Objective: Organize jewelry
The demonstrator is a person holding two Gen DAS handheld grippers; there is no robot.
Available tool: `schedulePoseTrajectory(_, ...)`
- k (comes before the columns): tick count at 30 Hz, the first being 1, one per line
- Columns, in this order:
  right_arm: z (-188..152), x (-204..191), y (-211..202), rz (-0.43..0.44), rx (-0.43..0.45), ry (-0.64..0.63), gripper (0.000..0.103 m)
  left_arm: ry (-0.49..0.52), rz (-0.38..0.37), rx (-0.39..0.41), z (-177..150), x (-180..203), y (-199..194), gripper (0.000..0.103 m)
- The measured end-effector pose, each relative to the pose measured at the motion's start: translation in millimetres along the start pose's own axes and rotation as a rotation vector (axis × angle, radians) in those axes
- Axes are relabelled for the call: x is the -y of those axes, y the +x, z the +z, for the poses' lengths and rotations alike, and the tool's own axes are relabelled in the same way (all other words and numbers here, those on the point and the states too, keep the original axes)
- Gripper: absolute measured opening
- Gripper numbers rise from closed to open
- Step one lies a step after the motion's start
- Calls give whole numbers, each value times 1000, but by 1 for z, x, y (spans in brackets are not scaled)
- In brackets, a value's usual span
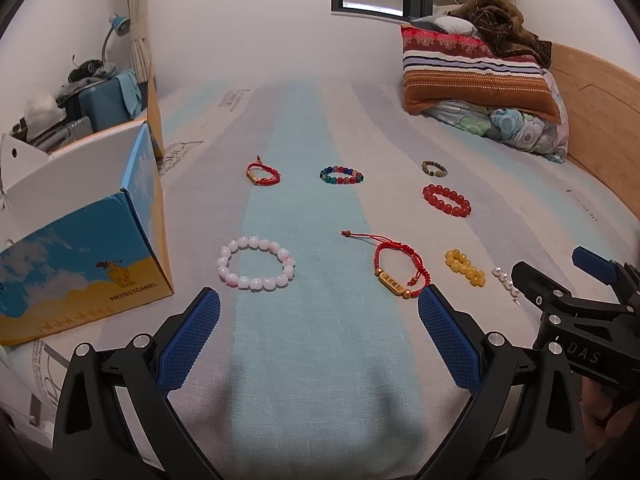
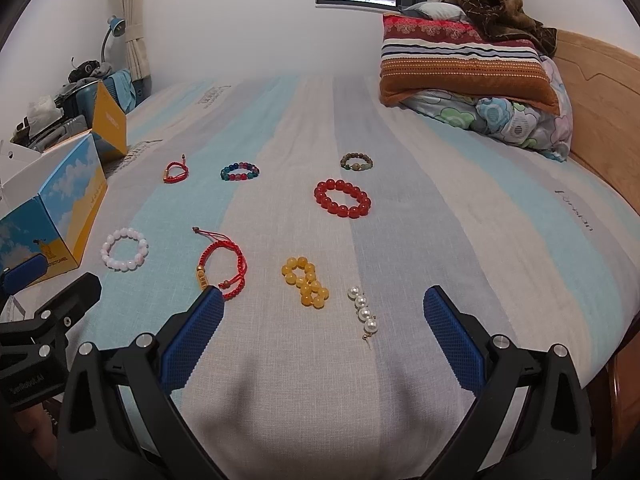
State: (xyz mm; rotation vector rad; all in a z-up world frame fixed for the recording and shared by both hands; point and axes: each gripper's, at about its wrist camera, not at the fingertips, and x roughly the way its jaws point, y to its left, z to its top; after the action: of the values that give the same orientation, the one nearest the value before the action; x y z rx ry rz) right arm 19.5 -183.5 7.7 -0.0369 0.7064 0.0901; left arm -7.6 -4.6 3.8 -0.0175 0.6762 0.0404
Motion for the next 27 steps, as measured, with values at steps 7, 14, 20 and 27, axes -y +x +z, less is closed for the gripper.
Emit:
schedulePoseTrajectory(7,0,2,0,-2,-1,5,96,-3,8,0,1,-1,0,98)
schedulePoseTrajectory(14,0,2,0,-2,-2,4,96,-12,8,-6,1,-3,1,98)
schedulePoseTrajectory(20,0,2,0,-2,-2,4,96,-14,3,-7,1,-5,2,98)
schedulePoseTrajectory(27,0,2,0,-2,-2,5,96,-14,3,-7,1,-5,2,98)
